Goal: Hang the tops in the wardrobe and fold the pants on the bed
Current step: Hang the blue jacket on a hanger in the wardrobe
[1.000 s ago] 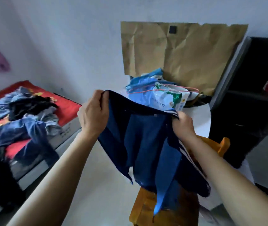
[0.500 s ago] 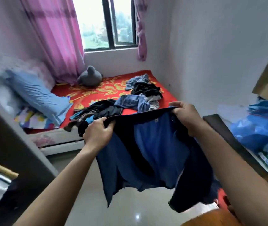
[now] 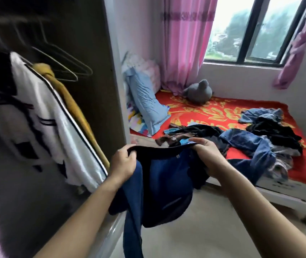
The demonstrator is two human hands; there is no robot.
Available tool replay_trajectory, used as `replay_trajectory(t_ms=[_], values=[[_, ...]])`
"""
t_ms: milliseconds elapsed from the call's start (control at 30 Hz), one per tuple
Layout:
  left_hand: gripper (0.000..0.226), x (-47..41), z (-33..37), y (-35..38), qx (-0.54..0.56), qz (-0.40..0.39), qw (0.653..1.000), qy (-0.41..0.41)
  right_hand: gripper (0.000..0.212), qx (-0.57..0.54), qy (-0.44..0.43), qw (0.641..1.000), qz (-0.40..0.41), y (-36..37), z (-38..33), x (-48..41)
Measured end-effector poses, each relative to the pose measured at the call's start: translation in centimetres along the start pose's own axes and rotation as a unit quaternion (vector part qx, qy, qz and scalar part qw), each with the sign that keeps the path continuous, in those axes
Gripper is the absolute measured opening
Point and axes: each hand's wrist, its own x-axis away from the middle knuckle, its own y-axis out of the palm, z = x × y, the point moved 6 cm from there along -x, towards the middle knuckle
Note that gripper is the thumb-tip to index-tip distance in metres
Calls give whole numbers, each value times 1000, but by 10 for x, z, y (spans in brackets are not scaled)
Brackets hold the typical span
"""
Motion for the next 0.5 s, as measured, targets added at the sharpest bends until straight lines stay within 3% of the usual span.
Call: replay_trajectory(t_ms=[200, 300, 333, 400, 500], values=[[25, -19, -44, -112, 100, 126, 984, -73, 20, -4, -24, 991, -131, 131, -45, -43], [12, -19, -62, -158, 124, 201, 966, -104, 22, 29, -60, 981, -180, 193, -58, -57], [6, -17, -67, -170, 116, 223, 961, -113, 23, 34, -62, 978, -197, 211, -59, -61], [15, -16, -73, -190, 74, 264, 954, -120, 23, 21, -55, 969, -239, 246, -62, -72], [29, -13, -69, -218, -65, 334, 932, -123, 22, 25, -61, 954, -293, 294, -70, -87]])
